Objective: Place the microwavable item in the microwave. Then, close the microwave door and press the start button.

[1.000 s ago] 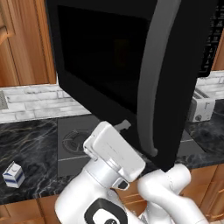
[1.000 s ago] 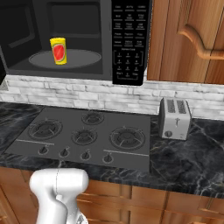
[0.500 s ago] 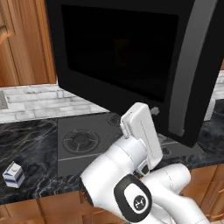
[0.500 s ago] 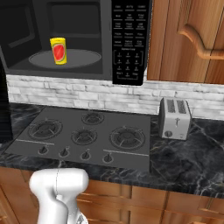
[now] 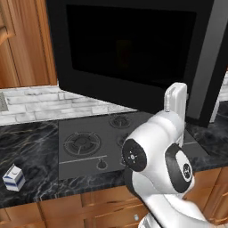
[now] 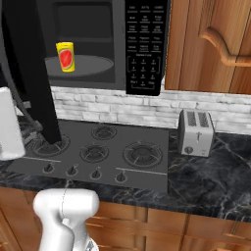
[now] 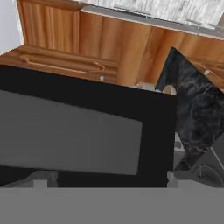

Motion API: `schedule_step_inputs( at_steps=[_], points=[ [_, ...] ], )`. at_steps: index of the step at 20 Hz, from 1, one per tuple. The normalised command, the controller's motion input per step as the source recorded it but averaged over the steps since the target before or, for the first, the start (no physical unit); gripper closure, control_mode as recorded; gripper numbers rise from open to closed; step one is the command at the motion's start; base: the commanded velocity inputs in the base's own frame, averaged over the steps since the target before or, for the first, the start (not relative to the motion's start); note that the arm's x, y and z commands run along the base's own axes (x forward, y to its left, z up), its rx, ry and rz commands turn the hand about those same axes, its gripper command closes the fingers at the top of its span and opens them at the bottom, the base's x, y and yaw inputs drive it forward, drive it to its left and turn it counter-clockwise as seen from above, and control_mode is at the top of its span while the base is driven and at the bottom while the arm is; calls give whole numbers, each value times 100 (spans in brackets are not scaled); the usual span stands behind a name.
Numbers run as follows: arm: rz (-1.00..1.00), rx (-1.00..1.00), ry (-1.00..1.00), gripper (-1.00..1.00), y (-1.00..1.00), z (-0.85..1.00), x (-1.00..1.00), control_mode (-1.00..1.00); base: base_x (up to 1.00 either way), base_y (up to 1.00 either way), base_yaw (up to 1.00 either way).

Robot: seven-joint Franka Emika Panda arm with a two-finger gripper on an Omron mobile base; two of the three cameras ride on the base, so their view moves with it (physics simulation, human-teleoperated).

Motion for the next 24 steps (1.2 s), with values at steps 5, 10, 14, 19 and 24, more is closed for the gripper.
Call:
schedule_step_inputs(
  at_steps=[5, 10, 14, 19, 24],
  points=[
    [18, 25, 1, -100, -69, 17, 38, -100, 0, 0, 0],
    [23, 20, 0, -100, -50, 2, 58, -100, 0, 0, 0],
    [20, 7, 0, -100, -3, 0, 71, -100, 0, 0, 0],
    [17, 2, 0, -100, 0, 0, 77, -100, 0, 0, 0],
    [16, 3, 0, -100, 0, 0, 81, -100, 0, 0, 0]
  ],
)
